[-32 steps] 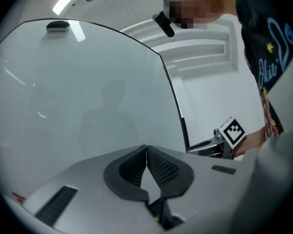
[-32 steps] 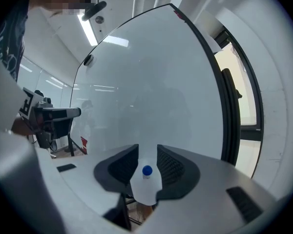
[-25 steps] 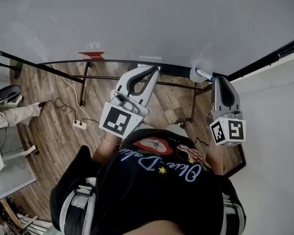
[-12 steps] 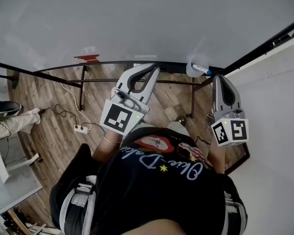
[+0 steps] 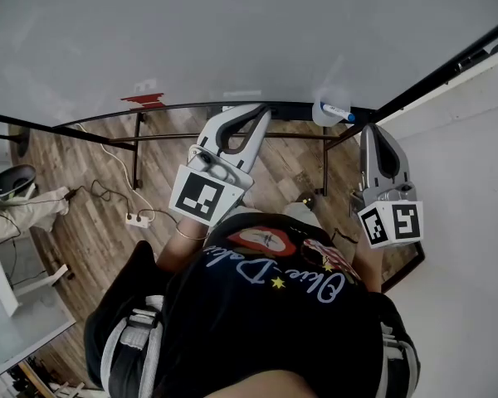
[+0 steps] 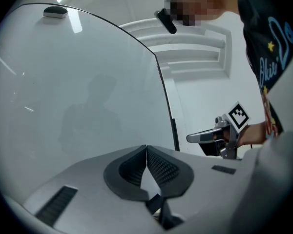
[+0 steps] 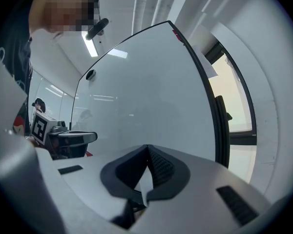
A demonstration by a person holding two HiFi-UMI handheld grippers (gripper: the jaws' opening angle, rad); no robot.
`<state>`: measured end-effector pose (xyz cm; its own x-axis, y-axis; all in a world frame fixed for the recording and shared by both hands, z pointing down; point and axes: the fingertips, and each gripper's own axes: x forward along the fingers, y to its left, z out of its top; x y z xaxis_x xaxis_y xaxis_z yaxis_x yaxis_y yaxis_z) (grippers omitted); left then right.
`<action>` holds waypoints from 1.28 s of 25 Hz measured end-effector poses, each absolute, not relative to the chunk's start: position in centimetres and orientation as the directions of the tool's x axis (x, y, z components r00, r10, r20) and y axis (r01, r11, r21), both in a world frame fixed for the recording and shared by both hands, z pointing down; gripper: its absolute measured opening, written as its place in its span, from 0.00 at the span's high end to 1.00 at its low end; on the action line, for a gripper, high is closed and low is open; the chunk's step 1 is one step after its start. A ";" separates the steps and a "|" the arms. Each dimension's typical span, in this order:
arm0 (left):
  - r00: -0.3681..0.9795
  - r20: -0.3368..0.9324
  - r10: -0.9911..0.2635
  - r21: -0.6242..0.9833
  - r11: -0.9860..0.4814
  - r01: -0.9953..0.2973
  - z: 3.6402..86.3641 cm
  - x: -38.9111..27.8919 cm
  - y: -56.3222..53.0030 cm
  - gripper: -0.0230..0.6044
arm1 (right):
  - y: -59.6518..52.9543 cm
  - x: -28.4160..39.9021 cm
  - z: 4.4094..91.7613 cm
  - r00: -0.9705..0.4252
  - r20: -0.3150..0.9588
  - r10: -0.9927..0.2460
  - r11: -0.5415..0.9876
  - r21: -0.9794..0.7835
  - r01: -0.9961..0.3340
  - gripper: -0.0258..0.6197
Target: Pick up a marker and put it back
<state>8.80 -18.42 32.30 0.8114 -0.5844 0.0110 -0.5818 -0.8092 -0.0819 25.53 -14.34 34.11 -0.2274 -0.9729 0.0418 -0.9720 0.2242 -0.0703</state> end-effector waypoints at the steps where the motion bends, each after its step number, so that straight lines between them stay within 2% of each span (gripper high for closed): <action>1: 0.811 0.011 -0.586 -0.081 -0.808 -0.583 32.3 8.8 -18.4 0.96 | -14.3 25.6 34.1 -0.227 0.041 -0.973 0.224 -0.071 -0.972 0.96; 32: 0.805 0.020 -0.593 -0.076 -0.804 -0.590 32.6 8.6 -18.4 0.96 | -14.3 25.4 34.0 -0.220 0.045 -0.974 0.217 -0.056 -0.974 0.96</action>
<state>8.64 -18.44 32.64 0.8053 -0.5926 0.0205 -0.5897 -0.8040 -0.0759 25.44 -14.29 33.96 -0.2200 -0.9745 0.0449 -0.9745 0.2174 -0.0559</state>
